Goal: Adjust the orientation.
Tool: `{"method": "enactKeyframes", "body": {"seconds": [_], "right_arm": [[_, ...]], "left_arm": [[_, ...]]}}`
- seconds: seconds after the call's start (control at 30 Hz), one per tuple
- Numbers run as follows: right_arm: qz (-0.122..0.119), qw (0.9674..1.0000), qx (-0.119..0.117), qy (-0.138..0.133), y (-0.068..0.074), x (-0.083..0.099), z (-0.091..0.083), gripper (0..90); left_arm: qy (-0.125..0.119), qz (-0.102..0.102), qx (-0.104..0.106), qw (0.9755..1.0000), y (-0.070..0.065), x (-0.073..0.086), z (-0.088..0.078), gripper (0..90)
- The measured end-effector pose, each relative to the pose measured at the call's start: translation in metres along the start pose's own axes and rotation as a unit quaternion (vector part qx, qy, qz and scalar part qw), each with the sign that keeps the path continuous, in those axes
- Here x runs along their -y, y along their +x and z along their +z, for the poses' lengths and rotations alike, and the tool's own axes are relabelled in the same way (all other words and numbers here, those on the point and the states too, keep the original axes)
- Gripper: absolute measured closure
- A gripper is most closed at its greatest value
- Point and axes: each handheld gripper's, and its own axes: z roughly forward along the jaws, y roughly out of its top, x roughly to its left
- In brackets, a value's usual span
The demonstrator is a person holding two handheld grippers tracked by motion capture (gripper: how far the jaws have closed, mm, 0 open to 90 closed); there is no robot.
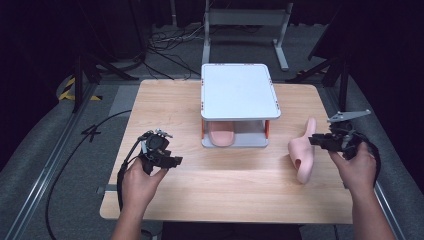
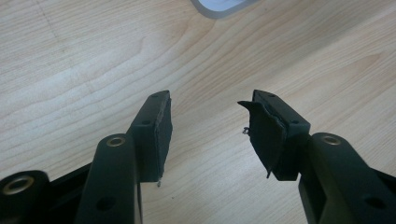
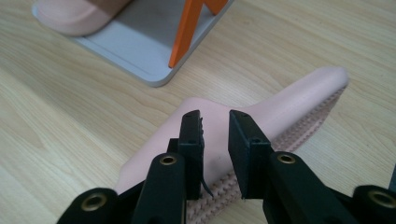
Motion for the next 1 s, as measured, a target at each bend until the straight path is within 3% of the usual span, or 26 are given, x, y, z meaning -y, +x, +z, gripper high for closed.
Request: {"method": "enactKeyframes", "body": {"seconds": [0.1,0.17,0.33,0.5,0.83,0.9,1.0], "right_arm": [[-0.005,0.9997,0.002,0.023,0.002,-0.001,0.013,79.5],[0.002,0.9997,-0.005,0.023,0.000,0.002,0.015,82.8],[0.013,0.9997,0.003,0.019,-0.007,0.009,0.006,84.3],[0.033,0.9988,0.025,0.025,-0.019,0.024,-0.009,84.2],[0.088,0.9903,0.072,0.080,-0.045,0.057,-0.019,86.5],[0.095,0.9894,0.071,0.084,-0.048,0.063,-0.017,86.6],[0.118,0.9894,0.050,0.068,-0.054,0.073,-0.015,86.6]], "left_arm": [[0.001,0.001,0.003,1.0000,0.000,0.000,-0.001,49.4],[-0.001,-0.001,0.002,1.0000,0.002,-0.001,-0.001,49.3],[0.002,-0.005,0.010,0.9999,0.003,-0.005,0.001,49.3],[-0.001,0.009,0.012,0.9999,0.000,-0.013,0.003,49.2],[0.005,0.021,0.026,0.9994,-0.005,-0.028,0.014,49.3],[0.006,0.022,0.025,0.9994,-0.006,-0.030,0.015,49.2],[0.006,0.023,0.025,0.9994,-0.007,-0.032,0.017,49.2]]}}
